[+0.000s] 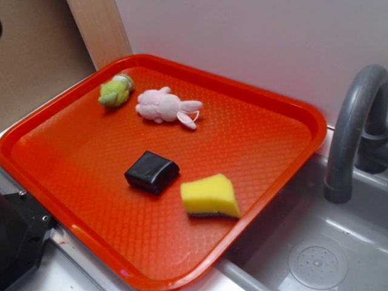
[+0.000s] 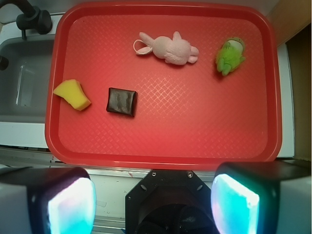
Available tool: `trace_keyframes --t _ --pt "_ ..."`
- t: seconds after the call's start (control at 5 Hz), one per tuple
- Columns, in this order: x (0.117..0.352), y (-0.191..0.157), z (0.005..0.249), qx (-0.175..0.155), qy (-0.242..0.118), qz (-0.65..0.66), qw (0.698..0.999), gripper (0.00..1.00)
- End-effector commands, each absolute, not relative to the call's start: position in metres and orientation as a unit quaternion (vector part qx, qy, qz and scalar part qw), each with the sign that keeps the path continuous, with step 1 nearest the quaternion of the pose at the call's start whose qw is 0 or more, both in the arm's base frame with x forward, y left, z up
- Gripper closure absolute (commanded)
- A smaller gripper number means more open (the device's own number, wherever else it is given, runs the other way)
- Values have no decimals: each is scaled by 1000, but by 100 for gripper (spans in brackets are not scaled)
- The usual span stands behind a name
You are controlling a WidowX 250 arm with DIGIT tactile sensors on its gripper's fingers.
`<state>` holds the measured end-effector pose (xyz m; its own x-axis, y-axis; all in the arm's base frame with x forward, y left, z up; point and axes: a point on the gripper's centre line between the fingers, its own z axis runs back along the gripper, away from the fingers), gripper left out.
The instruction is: Grab the black box.
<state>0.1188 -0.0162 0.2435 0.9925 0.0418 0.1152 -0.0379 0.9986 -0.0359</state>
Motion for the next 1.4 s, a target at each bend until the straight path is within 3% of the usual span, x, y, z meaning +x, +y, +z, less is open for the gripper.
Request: trace_keyframes --t 0.0,0.2,0.4,0.6,0.8,1.0,1.2 --pt "119 -16 243 -17 -58 20 998 0" --pt "141 14 218 -14 -49 -44 998 0" --pt "178 22 198 77 -54 -172 981 0" --pt "215 4 172 93 -121 -287 946 0" --pt "223 -37 138 105 -134 -405 898 0" --pt "205 -64 110 66 -96 -518 847 0" --pt "191 -66 97 62 -39 -592 802 0"
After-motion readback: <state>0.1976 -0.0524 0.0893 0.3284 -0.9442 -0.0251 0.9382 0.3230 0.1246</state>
